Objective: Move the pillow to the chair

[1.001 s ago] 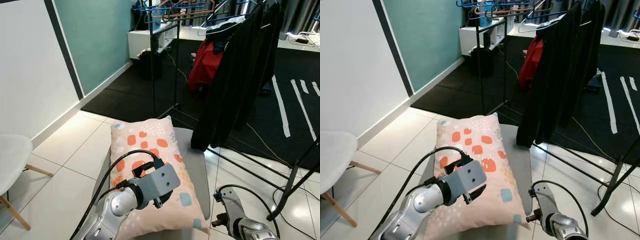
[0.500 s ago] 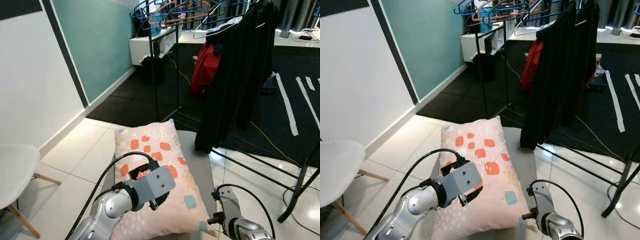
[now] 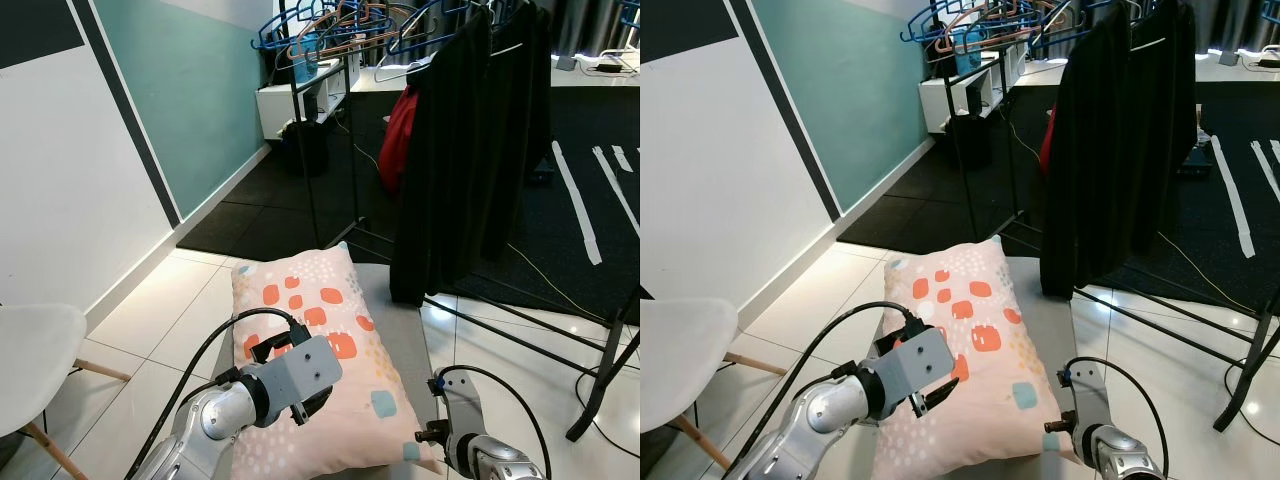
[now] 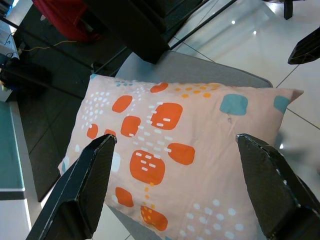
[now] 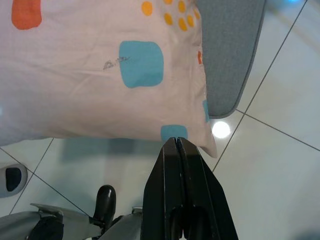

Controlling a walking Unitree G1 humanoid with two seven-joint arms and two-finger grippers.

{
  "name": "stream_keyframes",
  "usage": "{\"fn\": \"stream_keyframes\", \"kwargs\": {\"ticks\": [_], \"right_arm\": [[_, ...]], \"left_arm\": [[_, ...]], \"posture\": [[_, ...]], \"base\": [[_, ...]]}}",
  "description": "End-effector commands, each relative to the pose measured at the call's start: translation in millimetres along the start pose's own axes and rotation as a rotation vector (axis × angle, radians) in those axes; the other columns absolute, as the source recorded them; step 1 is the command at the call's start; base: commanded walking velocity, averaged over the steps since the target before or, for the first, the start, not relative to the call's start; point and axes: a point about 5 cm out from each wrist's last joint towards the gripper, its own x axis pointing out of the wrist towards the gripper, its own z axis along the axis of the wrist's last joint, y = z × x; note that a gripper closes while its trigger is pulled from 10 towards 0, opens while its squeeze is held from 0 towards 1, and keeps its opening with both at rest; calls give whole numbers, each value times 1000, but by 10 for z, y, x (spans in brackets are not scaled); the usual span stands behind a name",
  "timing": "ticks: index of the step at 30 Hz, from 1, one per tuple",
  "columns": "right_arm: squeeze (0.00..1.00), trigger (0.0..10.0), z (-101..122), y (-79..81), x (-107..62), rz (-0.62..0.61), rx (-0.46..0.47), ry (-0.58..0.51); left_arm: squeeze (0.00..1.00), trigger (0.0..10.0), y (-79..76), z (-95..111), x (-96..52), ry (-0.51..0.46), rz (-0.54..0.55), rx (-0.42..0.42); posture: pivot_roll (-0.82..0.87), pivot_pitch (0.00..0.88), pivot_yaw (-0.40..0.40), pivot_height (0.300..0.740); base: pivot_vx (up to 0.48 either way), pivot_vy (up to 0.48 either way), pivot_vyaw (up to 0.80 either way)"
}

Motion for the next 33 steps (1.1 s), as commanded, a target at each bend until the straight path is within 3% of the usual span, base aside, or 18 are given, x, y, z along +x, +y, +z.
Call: {"fn": "stream_keyframes", "kwargs": {"ticks": [1, 33], "right_arm": [[0, 10000, -19, 45, 9, 13, 15, -2], [0, 10000, 15, 24, 11, -12, 55, -19]], "left_arm": [[0, 10000, 27, -49, -48, 18, -2, -2], [0, 10000, 49, -56, -51, 19, -4, -3]], "posture": [[-154, 32, 98, 740], [-145, 35, 99, 740]], "base": [[0, 0, 0], [0, 0, 0]]}}
